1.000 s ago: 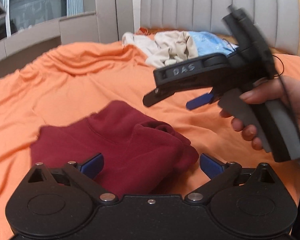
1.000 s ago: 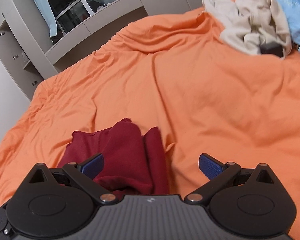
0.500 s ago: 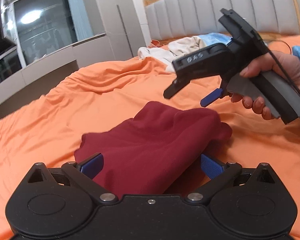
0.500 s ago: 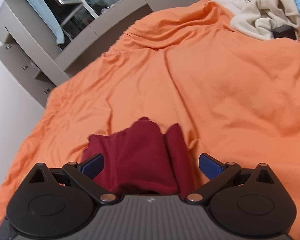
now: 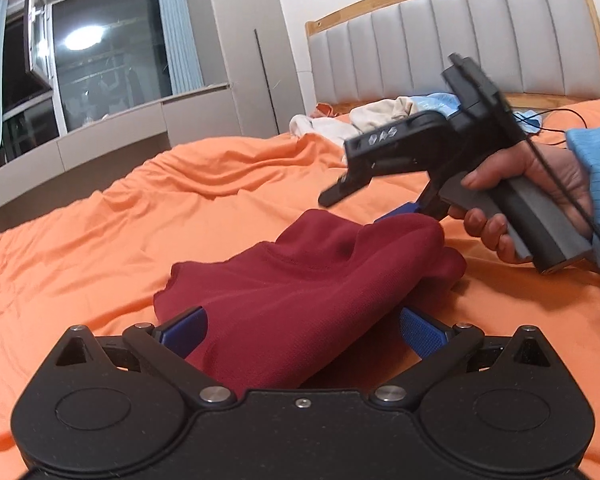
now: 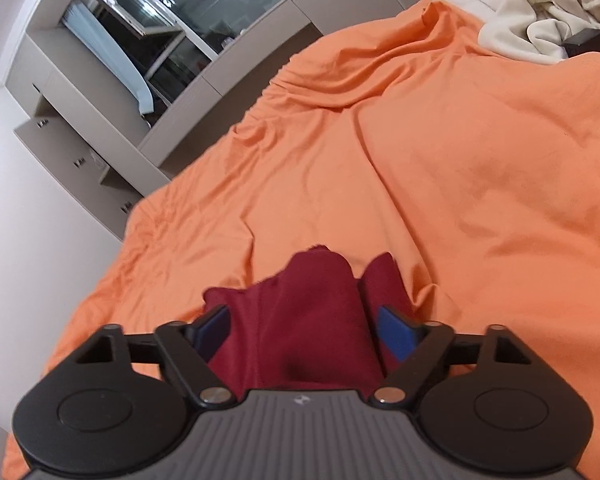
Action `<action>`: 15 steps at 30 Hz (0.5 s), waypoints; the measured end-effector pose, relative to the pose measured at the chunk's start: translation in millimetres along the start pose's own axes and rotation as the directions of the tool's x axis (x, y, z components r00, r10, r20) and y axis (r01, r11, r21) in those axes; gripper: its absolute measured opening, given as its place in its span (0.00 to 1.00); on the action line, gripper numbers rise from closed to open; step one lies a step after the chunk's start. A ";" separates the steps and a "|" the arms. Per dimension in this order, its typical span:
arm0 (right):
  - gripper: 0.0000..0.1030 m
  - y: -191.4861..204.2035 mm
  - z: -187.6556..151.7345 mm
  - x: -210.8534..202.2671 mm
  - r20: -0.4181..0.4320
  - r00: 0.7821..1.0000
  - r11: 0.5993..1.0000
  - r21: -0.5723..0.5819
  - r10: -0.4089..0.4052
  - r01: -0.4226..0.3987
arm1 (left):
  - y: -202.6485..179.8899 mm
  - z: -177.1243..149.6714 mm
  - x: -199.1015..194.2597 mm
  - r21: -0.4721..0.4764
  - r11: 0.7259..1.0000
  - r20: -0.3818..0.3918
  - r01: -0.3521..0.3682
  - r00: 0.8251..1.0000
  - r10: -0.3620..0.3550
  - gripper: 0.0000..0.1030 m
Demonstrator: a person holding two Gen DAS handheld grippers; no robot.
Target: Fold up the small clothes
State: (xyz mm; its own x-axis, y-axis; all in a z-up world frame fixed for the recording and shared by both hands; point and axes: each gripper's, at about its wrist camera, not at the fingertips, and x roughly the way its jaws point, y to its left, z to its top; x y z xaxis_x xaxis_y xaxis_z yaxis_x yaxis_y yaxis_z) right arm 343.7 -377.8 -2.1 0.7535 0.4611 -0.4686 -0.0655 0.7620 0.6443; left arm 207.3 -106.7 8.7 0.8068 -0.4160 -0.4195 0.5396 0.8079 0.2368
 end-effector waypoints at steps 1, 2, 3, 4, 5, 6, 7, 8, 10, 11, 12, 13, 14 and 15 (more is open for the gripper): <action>0.78 0.2 -1.8 0.8 -0.008 1.000 1.000 -0.007 -0.011 0.011 | -0.7 -0.2 -0.9 0.009 1.000 0.004 0.000 1.000 0.000 0.99; 0.77 0.8 -2.9 2.8 -0.017 1.000 1.000 -0.017 -0.026 0.025 | -2.1 -0.1 -1.8 0.021 1.000 0.010 0.002 1.000 -0.002 0.99; 0.76 0.9 -4.3 4.0 -0.022 0.999 0.999 -0.026 -0.040 0.040 | -3.8 -0.3 -3.3 0.029 1.000 0.016 0.007 1.000 -0.007 0.99; 0.73 0.7 -5.2 4.7 -0.025 0.998 0.998 -0.031 -0.050 0.049 | -5.5 -0.6 -4.5 0.038 0.999 0.022 0.012 1.000 -0.013 0.99; 0.71 0.6 -6.1 5.6 -0.028 0.998 0.998 -0.034 -0.059 0.058 | -7.1 -0.8 -5.2 0.048 0.999 0.028 0.018 0.999 -0.020 0.99; 0.66 0.5 -7.0 5.9 -0.031 0.997 0.997 -0.037 -0.067 0.065 | -8.8 -1.2 -6.1 0.057 0.998 0.032 0.021 0.999 -0.023 0.97; 0.60 0.7 -7.4 6.5 -0.033 0.997 0.996 -0.042 -0.075 0.074 | -10.7 -1.8 -6.8 0.066 0.998 0.035 0.022 0.999 -0.024 0.95; 0.58 0.9 -8.0 6.0 -0.033 0.996 0.996 -0.047 -0.080 0.078 | -11.8 -1.8 -7.0 0.072 0.997 0.036 0.022 0.999 -0.025 0.91; 0.53 1.3 -9.0 4.9 -0.031 0.996 0.995 -0.052 -0.086 0.084 | -13.3 -2.1 -6.8 0.081 0.996 0.037 0.030 0.999 -0.033 0.86; 0.51 1.3 -9.4 4.3 -0.031 0.996 0.995 -0.052 -0.085 0.084 | -13.1 -2.2 -6.8 0.081 0.996 0.039 0.036 0.998 -0.040 0.81; 0.48 1.5 -9.5 3.6 -0.030 0.996 0.995 -0.052 -0.087 0.085 | -12.9 -2.2 -7.0 0.080 0.996 0.041 0.040 0.998 -0.043 0.76; 0.46 2.1 -9.6 3.2 -0.027 0.996 0.995 -0.054 -0.091 0.089 | -12.5 -2.1 -7.3 0.078 0.996 0.043 0.044 0.998 -0.047 0.74; 0.45 2.5 -9.7 2.7 -0.024 0.995 0.994 -0.056 -0.094 0.093 | -12.7 -2.4 -7.7 0.076 0.996 0.044 0.047 0.998 -0.050 0.69; 0.43 2.6 -9.6 2.3 -0.022 0.995 0.994 -0.056 -0.097 0.095 | -12.5 -2.4 -7.5 0.073 0.996 0.042 0.051 0.998 -0.054 0.65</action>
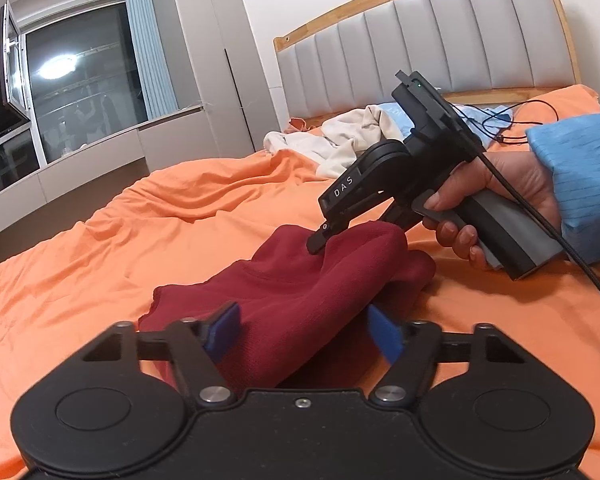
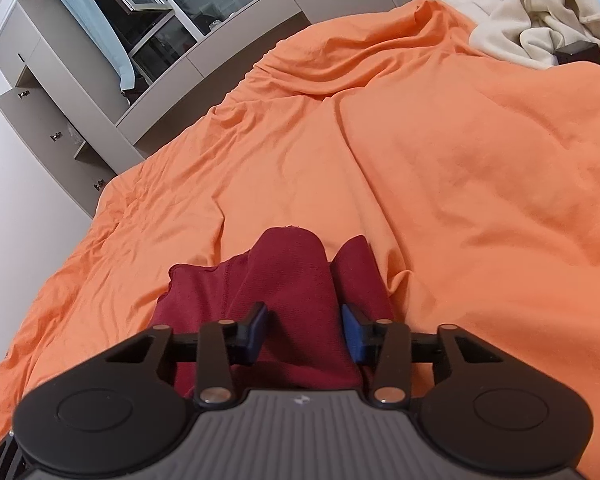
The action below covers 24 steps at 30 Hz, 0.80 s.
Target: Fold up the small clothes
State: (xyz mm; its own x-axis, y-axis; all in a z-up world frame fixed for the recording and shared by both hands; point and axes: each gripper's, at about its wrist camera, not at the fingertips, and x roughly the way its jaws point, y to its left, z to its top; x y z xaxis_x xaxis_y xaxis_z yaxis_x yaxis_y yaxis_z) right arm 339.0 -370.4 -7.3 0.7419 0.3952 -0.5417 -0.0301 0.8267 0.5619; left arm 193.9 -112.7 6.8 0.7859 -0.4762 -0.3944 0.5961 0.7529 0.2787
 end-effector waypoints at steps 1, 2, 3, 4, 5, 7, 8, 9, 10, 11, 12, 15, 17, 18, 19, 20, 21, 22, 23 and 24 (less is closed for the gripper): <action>0.43 -0.7 0.2 -0.5 0.002 1.000 1.000 0.001 -0.001 0.001 | 0.5 0.4 1.3 -0.002 1.000 -0.005 0.004 1.000 -0.004 0.59; 0.43 -0.9 0.3 -0.6 0.002 1.000 1.000 0.002 -0.002 0.002 | 0.4 0.9 2.6 -0.004 1.000 -0.010 0.009 1.000 -0.009 0.54; 0.43 -1.0 0.2 -0.6 0.002 1.000 1.000 0.002 -0.002 0.002 | -0.1 1.2 3.0 -0.005 1.000 -0.015 0.016 1.000 -0.016 0.50; 0.43 -1.0 0.0 -0.6 0.002 1.000 1.000 0.003 -0.003 0.003 | -0.6 1.6 3.8 -0.005 1.000 -0.019 0.021 1.000 -0.021 0.48; 0.43 -1.1 -0.3 -0.7 0.003 1.000 1.000 0.003 -0.004 0.004 | -0.8 1.6 4.5 -0.003 1.000 -0.023 0.024 0.999 -0.024 0.44; 0.43 -1.6 -0.4 -0.9 0.004 1.000 1.000 0.002 -0.005 0.005 | -2.7 1.8 6.3 0.006 1.000 -0.029 0.029 0.999 -0.029 0.36; 0.42 -1.6 -0.4 -1.1 0.005 1.000 1.000 0.001 -0.006 0.006 | -3.7 1.9 7.1 0.011 0.999 -0.031 0.031 0.999 -0.031 0.31; 0.40 -1.8 -0.3 -1.6 0.007 1.000 1.000 0.000 -0.007 0.007 | -4.8 2.5 8.0 0.017 0.999 -0.032 0.031 0.999 -0.031 0.25; 0.34 -1.8 -0.3 -1.9 0.009 1.000 1.000 -0.002 -0.009 0.009 | -5.9 3.4 8.8 0.022 0.999 -0.034 0.029 0.999 -0.029 0.23; 0.31 -1.3 -0.2 -2.4 0.012 1.000 1.000 -0.006 -0.010 0.010 | -7.3 4.6 10.0 0.028 0.999 -0.033 0.025 0.999 -0.024 0.18; 0.26 -0.9 -0.2 -3.0 0.015 1.000 1.000 -0.011 -0.009 0.010 | -8.1 5.6 10.7 0.032 0.999 -0.031 0.021 0.999 -0.020 0.15; 0.21 -1.8 0.5 -7.3 0.035 0.999 1.000 -0.019 0.005 -0.005 | -7.5 8.4 12.4 0.025 0.999 -0.028 0.023 0.999 -0.023 0.11; 0.15 -1.0 1.6 -10.0 0.047 0.999 0.999 -0.031 0.008 -0.006 | -6.0 10.5 13.4 0.009 1.000 -0.023 0.029 0.999 -0.028 0.09; 0.12 -0.7 2.2 -12.0 0.055 0.998 0.999 -0.036 0.008 -0.006 | -5.5 12.2 13.9 -0.001 1.000 -0.018 0.030 0.999 -0.030 0.09; 0.11 -0.2 3.3 -14.2 0.067 0.998 0.999 -0.041 0.011 -0.008 | -5.5 13.7 14.0 -0.009 0.999 -0.013 0.032 0.999 -0.032 0.09; 0.10 0.7 4.2 -17.1 0.079 0.997 0.999 -0.048 0.015 -0.012 | -5.3 15.6 14.5 -0.017 0.999 -0.008 0.036 0.999 -0.036 0.08; 0.10 1.8 5.3 -20.3 0.091 0.996 0.998 -0.058 0.018 -0.012 | -5.6 17.4 14.9 -0.022 0.999 -0.002 0.041 0.999 -0.042 0.08; 0.09 2.9 6.1 -23.4 0.103 0.995 0.998 -0.067 0.016 -0.010 | -6.1 18.3 15.2 -0.025 0.999 0.003 0.047 0.999 -0.047 0.08; 0.09 3.7 6.8 -26.8 0.115 0.993 0.997 -0.076 0.016 -0.007 | -7.5 19.3 16.2 -0.024 0.998 0.005 0.052 0.999 -0.052 0.08; 0.09 4.1 7.8 -29.7 0.124 0.992 0.996 -0.085 0.015 -0.004 | -9.1 19.3 17.5 -0.018 0.998 0.001 0.055 0.998 -0.055 0.08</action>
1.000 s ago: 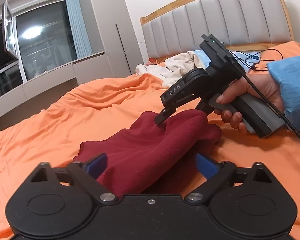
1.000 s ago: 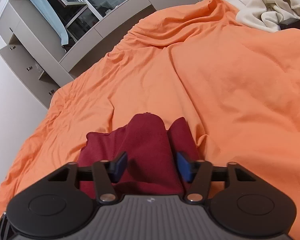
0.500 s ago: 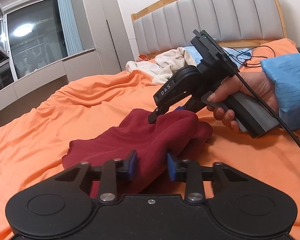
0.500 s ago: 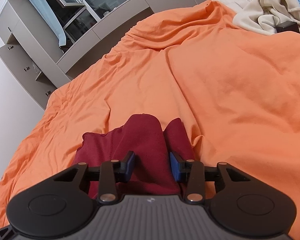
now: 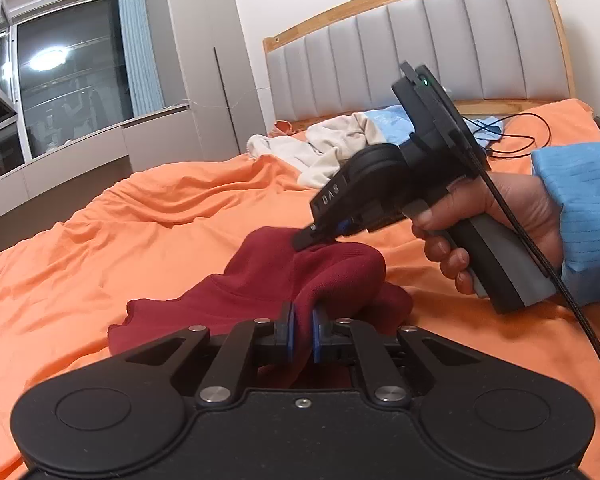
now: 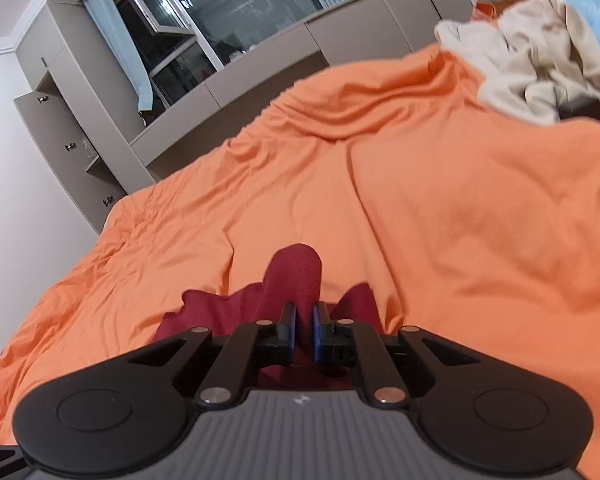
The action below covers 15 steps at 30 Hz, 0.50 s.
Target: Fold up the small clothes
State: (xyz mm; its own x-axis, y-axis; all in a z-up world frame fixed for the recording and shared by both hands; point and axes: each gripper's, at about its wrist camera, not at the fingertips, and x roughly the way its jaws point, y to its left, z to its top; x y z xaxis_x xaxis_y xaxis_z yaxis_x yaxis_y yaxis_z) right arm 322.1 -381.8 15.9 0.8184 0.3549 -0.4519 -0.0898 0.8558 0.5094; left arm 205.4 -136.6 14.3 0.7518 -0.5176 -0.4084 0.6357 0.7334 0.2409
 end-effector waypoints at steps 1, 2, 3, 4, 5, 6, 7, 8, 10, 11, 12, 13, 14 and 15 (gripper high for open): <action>0.09 0.2 1.0 -1.5 0.004 1.000 1.000 -0.008 -0.004 0.004 | -1.9 -0.5 1.8 0.009 1.000 -0.005 0.003 1.000 -0.003 0.08; 0.09 0.4 1.2 -1.9 0.003 1.000 1.000 -0.012 -0.010 0.010 | -3.8 -2.2 4.3 0.019 1.000 -0.016 0.007 1.000 -0.006 0.08; 0.09 0.3 0.8 -1.5 0.001 1.000 1.000 -0.014 -0.018 0.018 | -4.9 -3.7 6.7 0.026 1.000 -0.030 0.014 0.999 -0.013 0.08; 0.09 -0.4 0.3 -0.8 -0.003 1.000 1.000 -0.013 -0.024 0.024 | -5.3 -5.4 9.4 0.030 0.999 -0.046 0.022 0.999 -0.021 0.08; 0.09 -1.2 -0.5 0.5 -0.009 0.999 0.999 -0.012 -0.032 0.032 | -5.8 -7.4 11.4 0.031 0.999 -0.055 0.028 0.998 -0.027 0.08; 0.09 -2.1 -1.6 2.6 -0.016 0.999 0.999 -0.010 -0.044 0.044 | -5.9 -9.1 12.9 0.029 0.999 -0.062 0.035 0.998 -0.033 0.09; 0.09 -2.8 -2.2 4.0 -0.023 0.998 0.999 -0.010 -0.054 0.053 | -5.8 -9.9 14.0 0.029 0.999 -0.070 0.040 0.997 -0.038 0.09; 0.09 -3.8 -3.6 5.5 -0.029 0.998 0.998 -0.009 -0.061 0.061 | -5.7 -10.6 15.4 0.028 0.999 -0.076 0.044 0.996 -0.042 0.10; 0.10 -5.9 -5.7 7.5 -0.041 0.996 0.997 -0.003 -0.076 0.076 | -5.4 -12.7 17.8 0.024 0.998 -0.087 0.050 0.995 -0.047 0.12; 0.10 -7.2 -6.5 9.2 -0.049 0.995 0.997 0.003 -0.083 0.083 | -5.0 -13.7 18.3 0.023 0.998 -0.091 0.052 0.995 -0.050 0.14; 0.10 -8.7 -7.9 9.9 -0.055 0.995 0.996 0.008 -0.086 0.086 | -5.2 -14.5 17.5 0.023 0.998 -0.093 0.054 0.994 -0.052 0.16; 0.11 -10.0 -9.0 10.9 -0.060 0.994 0.996 0.011 -0.089 0.090 | -5.2 -15.0 17.1 0.022 0.998 -0.094 0.057 0.994 -0.055 0.16; 0.12 -11.4 -9.9 10.6 -0.065 0.994 0.996 0.010 -0.091 0.092 | -7.0 -15.0 16.2 0.023 0.998 -0.093 0.057 0.994 -0.055 0.21; 0.15 -11.6 -10.4 11.0 -0.067 0.993 0.995 0.007 -0.094 0.095 | -6.7 -14.8 15.2 0.021 0.998 -0.089 0.057 0.994 -0.055 0.24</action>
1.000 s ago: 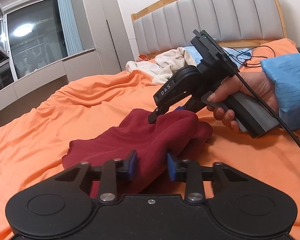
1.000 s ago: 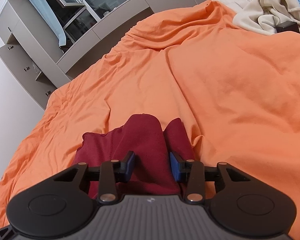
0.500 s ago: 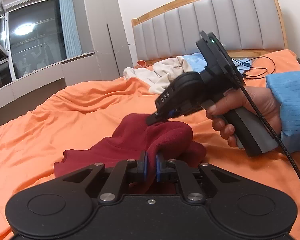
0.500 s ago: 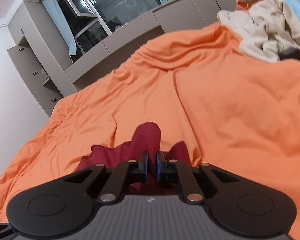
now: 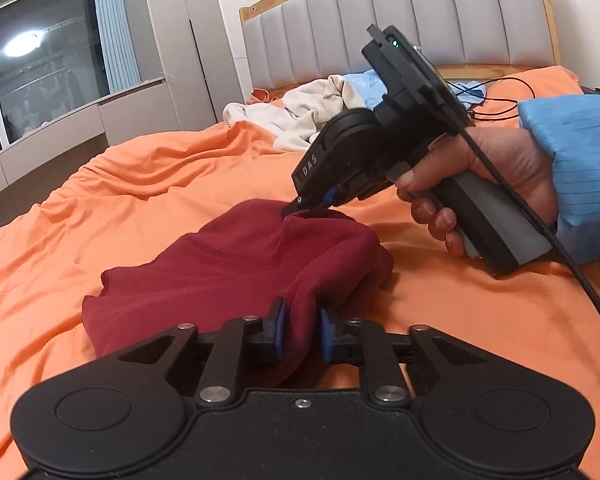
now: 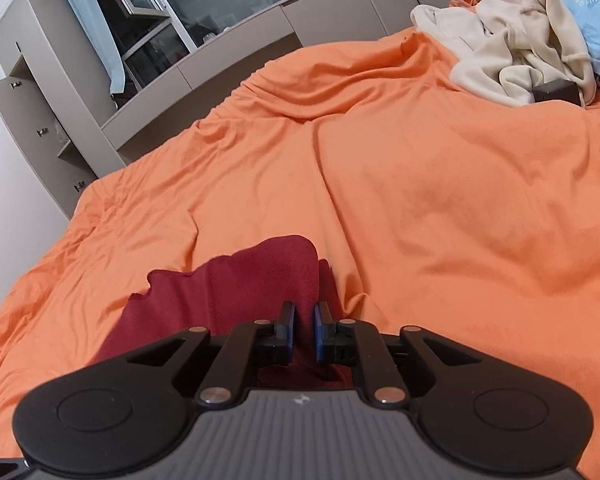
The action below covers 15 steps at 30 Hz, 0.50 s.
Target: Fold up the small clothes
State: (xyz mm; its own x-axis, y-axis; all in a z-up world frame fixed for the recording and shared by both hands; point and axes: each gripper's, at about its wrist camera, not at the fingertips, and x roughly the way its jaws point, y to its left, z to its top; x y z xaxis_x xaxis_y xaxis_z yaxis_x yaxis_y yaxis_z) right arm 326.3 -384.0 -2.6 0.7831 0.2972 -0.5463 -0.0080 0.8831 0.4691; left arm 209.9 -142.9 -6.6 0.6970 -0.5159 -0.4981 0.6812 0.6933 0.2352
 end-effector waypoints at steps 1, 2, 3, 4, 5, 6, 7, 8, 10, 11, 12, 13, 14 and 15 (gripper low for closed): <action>0.17 0.1 -0.2 -0.5 0.000 1.000 1.000 -0.002 -0.005 0.005 | 0.7 0.9 -0.2 -0.006 1.000 0.000 0.005 1.000 -0.005 0.26; 0.18 0.5 0.0 -0.8 0.000 1.000 1.000 -0.005 -0.006 0.006 | 2.8 1.3 -0.8 -0.021 1.000 0.001 0.014 1.000 -0.014 0.29; 0.18 0.9 0.3 -1.8 0.001 1.000 1.000 -0.007 -0.006 0.006 | 4.8 1.6 -1.3 -0.037 0.999 0.002 0.020 1.000 -0.020 0.30; 0.20 1.2 0.8 -2.4 0.003 1.000 1.000 -0.008 -0.006 0.006 | 7.2 2.1 -1.9 -0.055 0.998 0.003 0.025 1.000 -0.025 0.31; 0.23 1.9 1.0 -3.3 0.005 1.000 1.000 -0.011 -0.009 0.009 | 10.2 2.7 -2.2 -0.079 0.996 0.004 0.032 0.999 -0.032 0.35; 0.32 1.5 1.5 -4.1 0.007 1.000 1.000 -0.014 -0.009 0.009 | 13.6 3.1 -3.3 -0.108 0.993 0.007 0.037 0.999 -0.037 0.41; 0.40 2.0 1.8 -5.0 0.010 1.000 1.000 -0.017 -0.010 0.010 | 16.9 3.7 -4.4 -0.137 0.990 0.012 0.041 0.999 -0.040 0.45; 0.43 2.8 2.0 -5.9 0.014 1.000 1.000 -0.020 -0.011 0.012 | 21.2 4.1 -5.7 -0.169 0.985 0.018 0.046 0.999 -0.044 0.52; 0.56 3.8 3.0 -8.1 0.019 1.000 1.000 -0.024 -0.011 0.011 | 30.7 5.8 -8.0 -0.235 0.970 0.034 0.055 0.998 -0.049 0.62; 0.61 4.6 3.4 -9.3 0.021 1.000 1.000 -0.027 -0.014 0.014 | 36.3 6.6 -9.9 -0.271 0.961 0.043 0.052 0.998 -0.042 0.70; 0.71 4.6 3.4 -10.7 0.025 1.000 0.999 -0.030 -0.015 0.016 | 41.4 7.2 -11.6 -0.303 0.952 0.050 0.045 0.998 -0.031 0.78; 0.79 5.0 3.5 -12.1 0.030 0.999 0.999 -0.033 -0.015 0.016 | 46.2 7.9 -12.7 -0.329 0.944 0.055 0.035 0.998 -0.018 0.81; 0.84 5.8 3.7 -13.9 0.036 0.999 0.999 -0.037 -0.013 0.015 | 51.5 8.3 -14.4 -0.357 0.934 0.059 0.021 0.998 0.000 0.87; 0.90 6.1 4.6 -15.6 0.040 0.999 0.999 -0.040 -0.012 0.014 | 57.3 8.4 -16.2 -0.386 0.923 0.059 0.003 0.998 0.022 0.93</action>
State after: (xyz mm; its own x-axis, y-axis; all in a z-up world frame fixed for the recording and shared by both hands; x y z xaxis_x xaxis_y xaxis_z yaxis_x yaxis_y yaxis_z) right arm 316.9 -384.8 12.0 0.8076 0.2715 -0.5234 -0.0219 0.9009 0.4335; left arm 239.5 -99.0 22.0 0.7236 -0.5295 -0.4428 0.5438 0.8324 -0.1066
